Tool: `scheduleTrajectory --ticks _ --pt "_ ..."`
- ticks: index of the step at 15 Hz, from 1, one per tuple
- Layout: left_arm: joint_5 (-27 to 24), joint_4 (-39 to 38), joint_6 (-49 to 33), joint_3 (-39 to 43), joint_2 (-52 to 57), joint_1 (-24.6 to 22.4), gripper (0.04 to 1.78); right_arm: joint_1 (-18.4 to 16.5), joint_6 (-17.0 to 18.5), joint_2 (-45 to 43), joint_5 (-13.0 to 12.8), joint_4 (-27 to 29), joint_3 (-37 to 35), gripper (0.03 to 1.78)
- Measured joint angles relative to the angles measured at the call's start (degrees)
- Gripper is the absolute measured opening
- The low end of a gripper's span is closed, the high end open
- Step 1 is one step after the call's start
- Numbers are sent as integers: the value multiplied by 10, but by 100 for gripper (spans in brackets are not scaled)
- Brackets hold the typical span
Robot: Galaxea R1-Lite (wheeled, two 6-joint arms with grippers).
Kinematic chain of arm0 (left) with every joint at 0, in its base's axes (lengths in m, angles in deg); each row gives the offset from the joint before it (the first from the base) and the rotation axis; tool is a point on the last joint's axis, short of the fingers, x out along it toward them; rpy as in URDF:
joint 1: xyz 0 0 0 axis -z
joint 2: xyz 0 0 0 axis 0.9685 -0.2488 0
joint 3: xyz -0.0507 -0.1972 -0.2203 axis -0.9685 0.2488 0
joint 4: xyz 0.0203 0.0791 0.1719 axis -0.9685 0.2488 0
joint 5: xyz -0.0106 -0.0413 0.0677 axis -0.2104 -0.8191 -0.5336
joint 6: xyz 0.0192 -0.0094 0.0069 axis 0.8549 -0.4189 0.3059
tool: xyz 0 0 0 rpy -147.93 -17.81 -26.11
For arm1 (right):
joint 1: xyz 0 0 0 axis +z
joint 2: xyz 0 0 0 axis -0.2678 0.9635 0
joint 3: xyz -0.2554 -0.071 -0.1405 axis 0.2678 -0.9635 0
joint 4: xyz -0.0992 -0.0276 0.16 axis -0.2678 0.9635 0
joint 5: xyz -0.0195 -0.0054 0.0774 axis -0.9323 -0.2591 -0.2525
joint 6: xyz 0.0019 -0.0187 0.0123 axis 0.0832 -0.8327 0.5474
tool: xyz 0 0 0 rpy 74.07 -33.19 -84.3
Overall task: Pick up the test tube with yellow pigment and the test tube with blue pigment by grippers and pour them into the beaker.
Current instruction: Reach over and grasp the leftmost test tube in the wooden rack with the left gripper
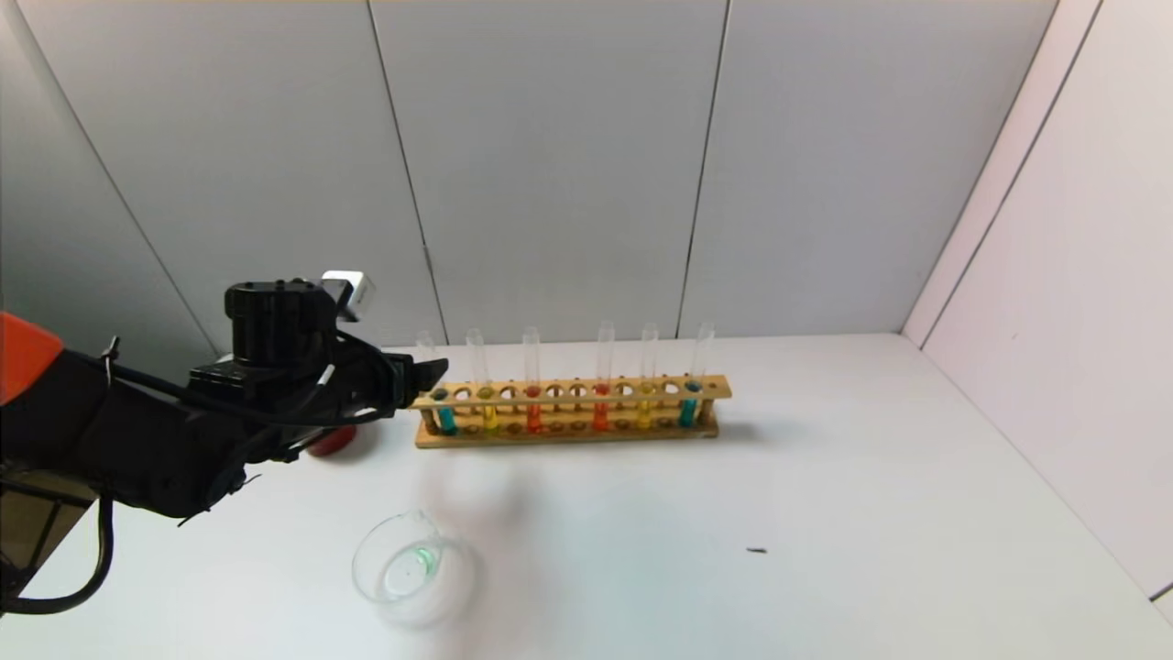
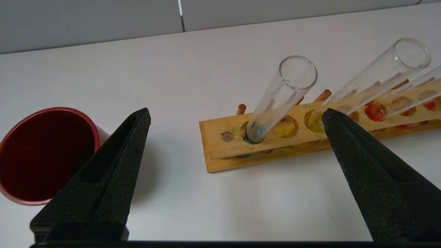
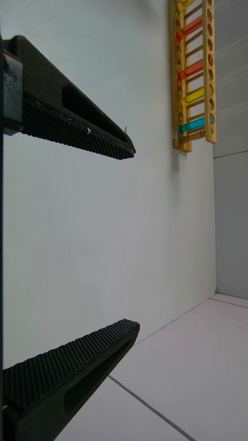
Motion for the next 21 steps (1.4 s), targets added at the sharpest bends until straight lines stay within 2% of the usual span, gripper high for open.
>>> scheduleTrajectory --ticks 7,11,17,19,21 --pt "10 -11 -12 -38 -44 12 175 0 0 0 0 0 0 170" --pt "23 -57 -11 -44 -70 15 175 0 0 0 0 0 0 170" --pt "23 -59 -12 -47 -83 16 175 0 0 0 0 0 0 170" --pt "22 -62 -13 -45 -83 16 169 0 0 0 0 0 0 170" --pt "22 -74 -12 -41 -84 19 152 0 0 0 0 0 0 170"
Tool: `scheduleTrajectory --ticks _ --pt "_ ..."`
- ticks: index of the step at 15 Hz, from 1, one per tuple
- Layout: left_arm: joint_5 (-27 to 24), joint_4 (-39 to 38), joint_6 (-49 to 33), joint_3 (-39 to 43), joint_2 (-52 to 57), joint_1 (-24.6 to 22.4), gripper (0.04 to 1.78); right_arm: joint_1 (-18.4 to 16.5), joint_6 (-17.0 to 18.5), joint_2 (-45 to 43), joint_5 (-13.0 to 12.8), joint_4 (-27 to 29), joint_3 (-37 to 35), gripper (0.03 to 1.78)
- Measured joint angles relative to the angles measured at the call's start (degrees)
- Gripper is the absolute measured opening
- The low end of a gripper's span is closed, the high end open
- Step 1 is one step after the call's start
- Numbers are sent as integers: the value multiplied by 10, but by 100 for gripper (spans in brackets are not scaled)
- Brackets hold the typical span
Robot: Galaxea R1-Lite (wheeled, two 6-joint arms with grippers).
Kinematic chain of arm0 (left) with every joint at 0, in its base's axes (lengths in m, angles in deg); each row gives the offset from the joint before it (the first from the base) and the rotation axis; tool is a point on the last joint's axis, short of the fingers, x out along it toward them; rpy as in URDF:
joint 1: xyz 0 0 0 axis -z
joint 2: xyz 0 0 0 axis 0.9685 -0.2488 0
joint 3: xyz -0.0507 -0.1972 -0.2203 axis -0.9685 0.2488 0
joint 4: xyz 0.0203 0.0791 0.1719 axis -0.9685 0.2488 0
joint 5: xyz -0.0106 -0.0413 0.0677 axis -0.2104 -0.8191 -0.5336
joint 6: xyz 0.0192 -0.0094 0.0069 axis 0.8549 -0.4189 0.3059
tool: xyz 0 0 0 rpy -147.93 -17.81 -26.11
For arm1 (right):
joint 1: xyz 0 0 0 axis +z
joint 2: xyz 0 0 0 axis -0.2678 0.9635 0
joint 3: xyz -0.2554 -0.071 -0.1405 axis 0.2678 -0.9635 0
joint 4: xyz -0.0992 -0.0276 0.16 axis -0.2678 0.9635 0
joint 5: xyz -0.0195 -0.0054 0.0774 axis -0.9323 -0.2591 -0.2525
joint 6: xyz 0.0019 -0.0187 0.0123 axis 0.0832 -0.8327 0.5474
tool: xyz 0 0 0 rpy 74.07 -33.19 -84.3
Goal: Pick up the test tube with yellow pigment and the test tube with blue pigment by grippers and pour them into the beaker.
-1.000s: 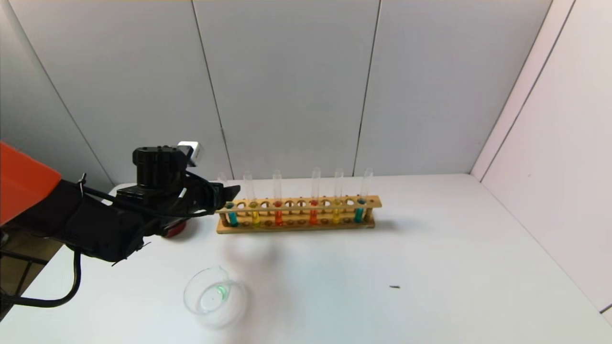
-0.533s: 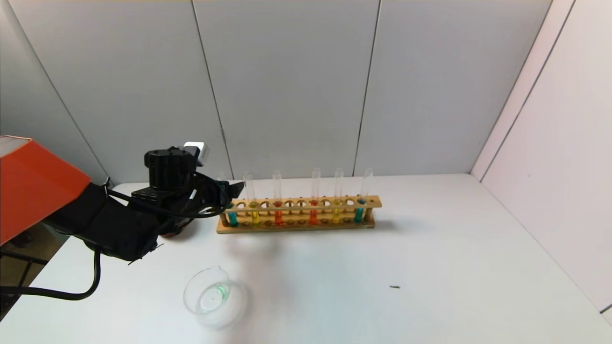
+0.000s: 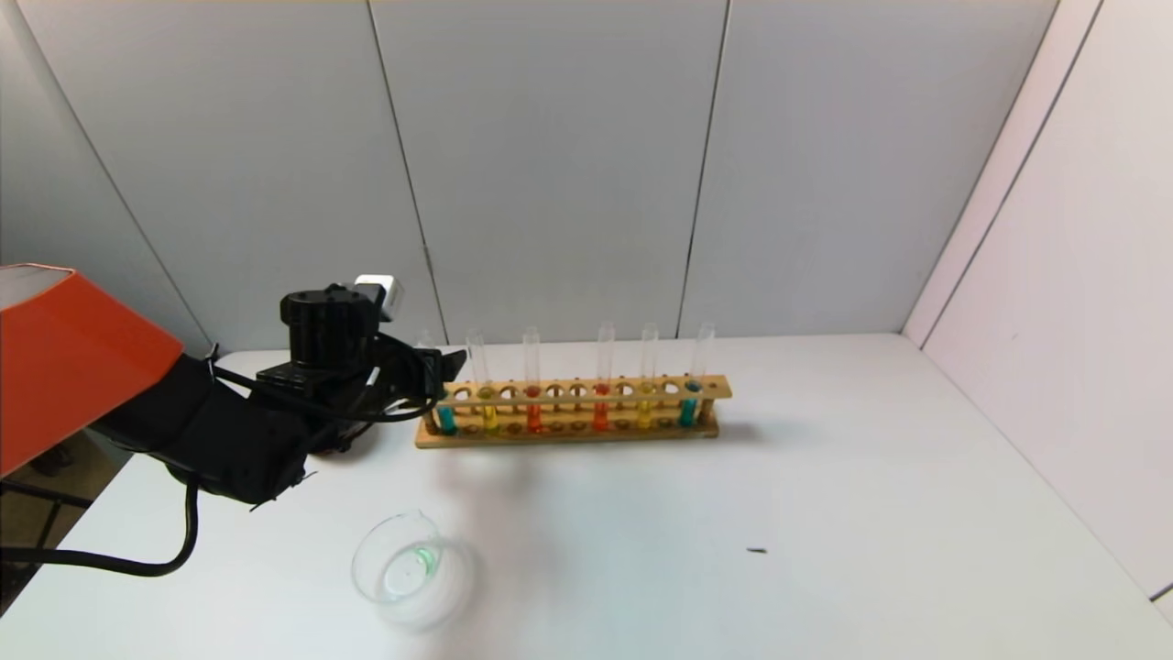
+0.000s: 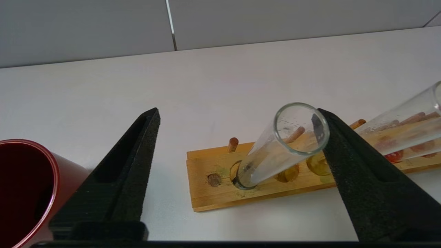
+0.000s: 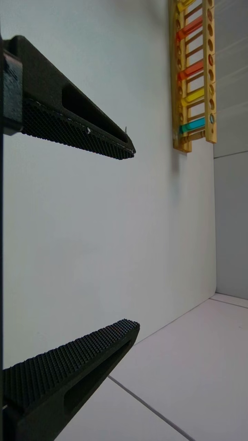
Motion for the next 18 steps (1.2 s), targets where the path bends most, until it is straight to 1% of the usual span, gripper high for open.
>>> scheduleTrajectory --ticks 2,5,7,8,14,16,18 --pt "0 -2 0 1 -2 2 125 0 0 0 0 0 0 170" --pt "0 -3 0 1 -6 4 68 0 0 0 0 0 0 170" --pt "0 -3 0 2 -9 7 39 0 0 0 0 0 0 170" --pt "1 -4 1 3 -10 8 32 0 0 0 0 0 0 170" --pt "3 1 6 4 -8 11 32 0 0 0 0 0 0 170" --pt "14 15 11 -5 -2 13 32 0 0 0 0 0 0 170" --pt "24 46 13 -20 8 16 32 0 0 0 0 0 0 170"
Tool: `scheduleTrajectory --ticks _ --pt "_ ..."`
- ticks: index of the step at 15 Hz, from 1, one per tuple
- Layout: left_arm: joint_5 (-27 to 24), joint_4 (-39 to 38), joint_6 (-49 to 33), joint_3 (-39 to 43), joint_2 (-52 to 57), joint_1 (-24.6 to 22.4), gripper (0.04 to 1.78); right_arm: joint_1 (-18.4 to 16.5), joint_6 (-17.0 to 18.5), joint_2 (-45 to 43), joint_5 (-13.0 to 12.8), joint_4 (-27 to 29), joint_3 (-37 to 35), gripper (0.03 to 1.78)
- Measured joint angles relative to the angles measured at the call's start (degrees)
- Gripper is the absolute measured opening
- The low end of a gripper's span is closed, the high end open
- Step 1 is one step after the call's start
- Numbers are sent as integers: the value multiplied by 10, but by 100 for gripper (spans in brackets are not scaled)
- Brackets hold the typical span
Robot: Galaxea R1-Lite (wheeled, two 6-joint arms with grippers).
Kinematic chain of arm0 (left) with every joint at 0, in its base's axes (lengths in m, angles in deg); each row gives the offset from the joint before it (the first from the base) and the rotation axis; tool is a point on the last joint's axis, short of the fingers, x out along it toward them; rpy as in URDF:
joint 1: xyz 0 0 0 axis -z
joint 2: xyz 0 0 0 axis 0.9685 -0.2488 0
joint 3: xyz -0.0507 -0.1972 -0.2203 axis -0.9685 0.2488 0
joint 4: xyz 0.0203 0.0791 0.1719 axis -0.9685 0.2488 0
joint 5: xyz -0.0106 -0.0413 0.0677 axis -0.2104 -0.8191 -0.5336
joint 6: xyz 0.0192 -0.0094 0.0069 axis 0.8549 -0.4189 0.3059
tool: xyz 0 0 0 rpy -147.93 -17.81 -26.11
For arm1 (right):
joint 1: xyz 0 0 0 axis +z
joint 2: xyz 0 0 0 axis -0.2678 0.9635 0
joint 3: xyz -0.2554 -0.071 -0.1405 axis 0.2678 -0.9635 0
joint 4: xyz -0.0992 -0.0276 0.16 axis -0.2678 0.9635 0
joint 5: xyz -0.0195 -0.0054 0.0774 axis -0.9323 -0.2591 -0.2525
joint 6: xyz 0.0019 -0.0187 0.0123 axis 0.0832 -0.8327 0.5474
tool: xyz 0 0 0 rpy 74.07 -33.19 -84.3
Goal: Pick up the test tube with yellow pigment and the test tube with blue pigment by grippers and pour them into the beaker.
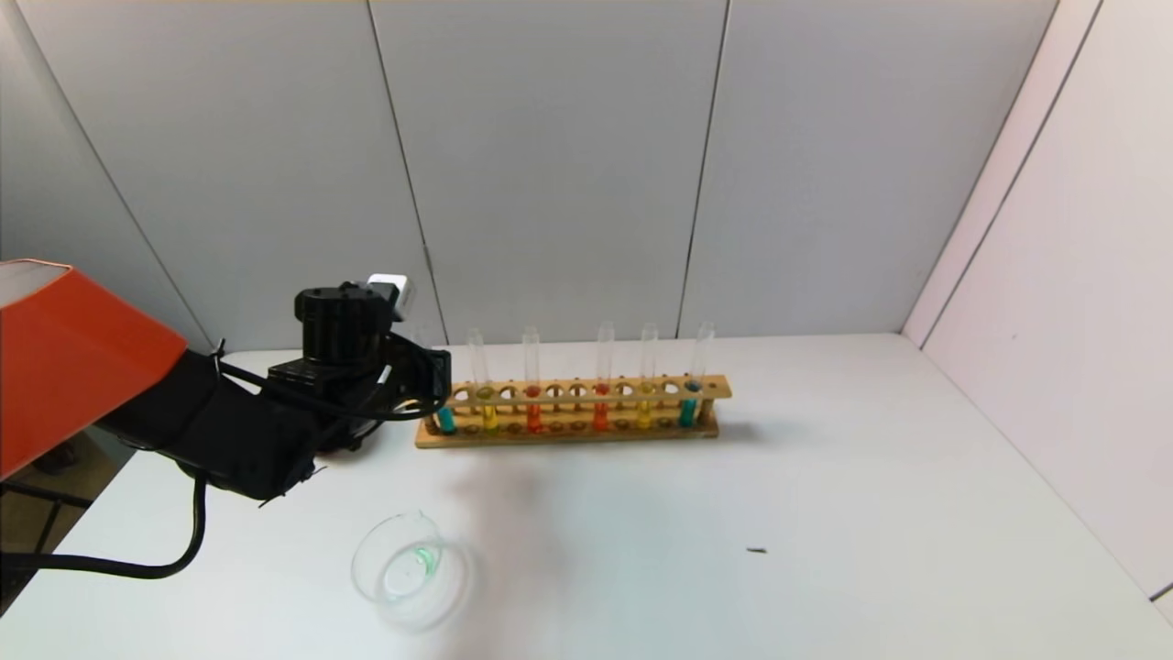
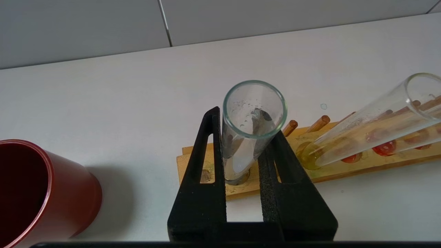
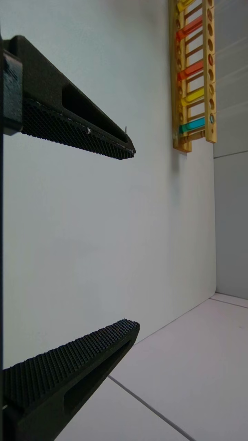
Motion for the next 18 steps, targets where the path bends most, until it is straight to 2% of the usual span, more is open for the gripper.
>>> scheduleTrajectory --ticks 18 --pt "3 211 3 -136 104 7 32 0 0 0 0 0 0 170"
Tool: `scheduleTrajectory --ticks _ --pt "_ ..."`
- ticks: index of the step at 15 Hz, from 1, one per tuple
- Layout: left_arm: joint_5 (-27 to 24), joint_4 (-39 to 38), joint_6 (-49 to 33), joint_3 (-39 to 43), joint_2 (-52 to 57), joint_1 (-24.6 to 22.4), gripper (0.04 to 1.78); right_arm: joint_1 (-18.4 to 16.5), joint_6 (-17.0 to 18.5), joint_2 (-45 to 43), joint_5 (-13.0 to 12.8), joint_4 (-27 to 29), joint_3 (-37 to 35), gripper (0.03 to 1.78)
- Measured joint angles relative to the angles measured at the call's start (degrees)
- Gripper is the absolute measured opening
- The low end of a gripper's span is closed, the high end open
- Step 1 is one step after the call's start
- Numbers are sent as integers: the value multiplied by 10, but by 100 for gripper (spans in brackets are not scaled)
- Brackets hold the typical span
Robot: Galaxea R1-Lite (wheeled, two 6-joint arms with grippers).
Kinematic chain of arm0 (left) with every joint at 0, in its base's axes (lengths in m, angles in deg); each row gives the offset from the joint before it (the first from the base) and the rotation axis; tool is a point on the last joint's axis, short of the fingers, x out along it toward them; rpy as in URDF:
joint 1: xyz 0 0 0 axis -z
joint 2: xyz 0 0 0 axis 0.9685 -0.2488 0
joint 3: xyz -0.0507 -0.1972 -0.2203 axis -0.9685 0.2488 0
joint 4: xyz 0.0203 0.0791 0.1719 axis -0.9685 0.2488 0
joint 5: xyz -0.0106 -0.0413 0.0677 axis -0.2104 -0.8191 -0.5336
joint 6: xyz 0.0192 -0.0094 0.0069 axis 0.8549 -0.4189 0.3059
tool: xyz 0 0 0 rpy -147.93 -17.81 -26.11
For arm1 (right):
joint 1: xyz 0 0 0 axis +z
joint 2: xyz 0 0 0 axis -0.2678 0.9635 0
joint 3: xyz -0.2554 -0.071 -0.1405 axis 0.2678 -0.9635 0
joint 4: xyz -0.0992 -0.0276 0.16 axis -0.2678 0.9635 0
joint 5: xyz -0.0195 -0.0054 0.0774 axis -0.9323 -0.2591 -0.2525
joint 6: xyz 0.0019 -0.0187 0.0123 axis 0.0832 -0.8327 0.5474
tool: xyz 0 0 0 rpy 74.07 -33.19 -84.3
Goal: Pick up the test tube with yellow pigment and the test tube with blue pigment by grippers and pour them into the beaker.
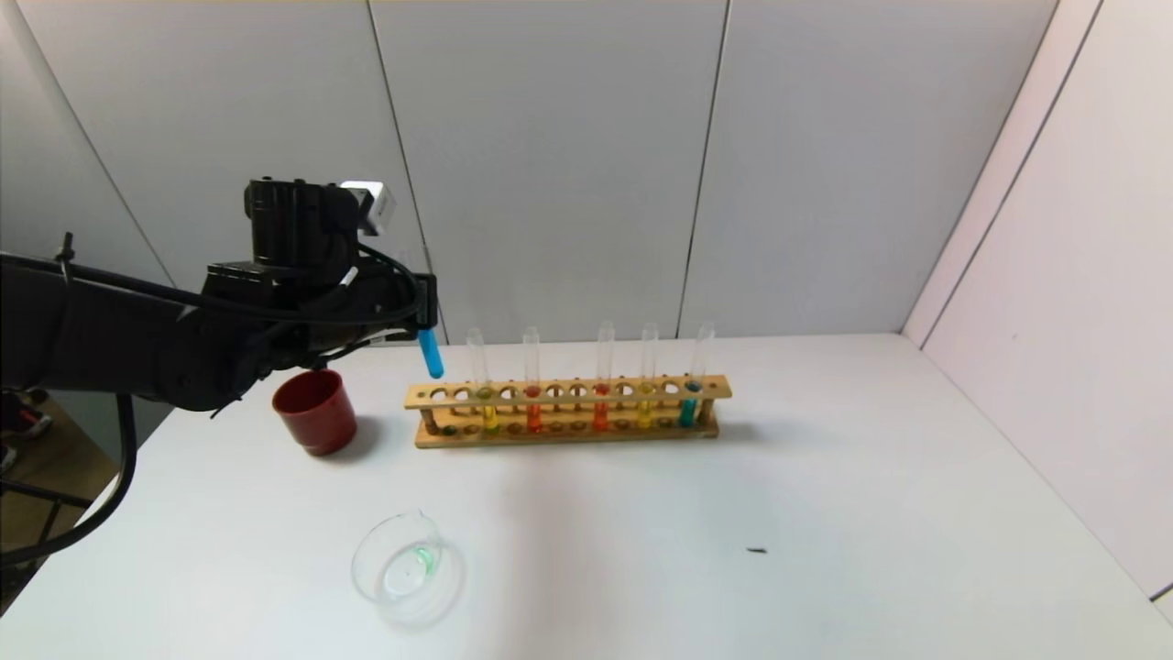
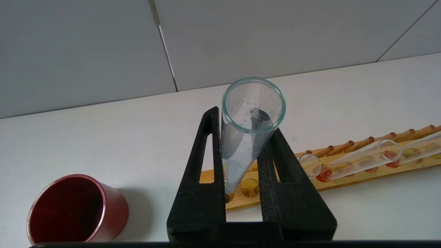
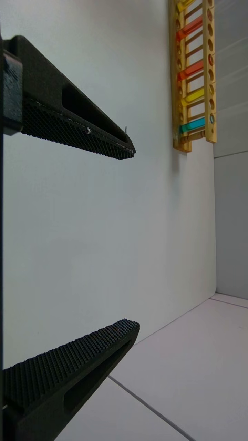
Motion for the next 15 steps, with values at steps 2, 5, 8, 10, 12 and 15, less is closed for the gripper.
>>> scheduleTrajectory --ticks 2,5,8,10,12,15 --pt "0 30 2 -12 17 0 32 0 0 0 0 0 0 170" --pt "4 85 11 -7 58 3 32 0 0 0 0 -1 0 170" --pt "19 129 19 44 117 10 32 0 0 0 0 0 0 170" --pt "27 149 45 93 162 12 32 0 0 0 0 0 0 170" --pt "42 169 68 134 203 13 32 0 0 0 0 0 0 170" --pt "73 194 122 189 256 13 32 0 0 0 0 0 0 170"
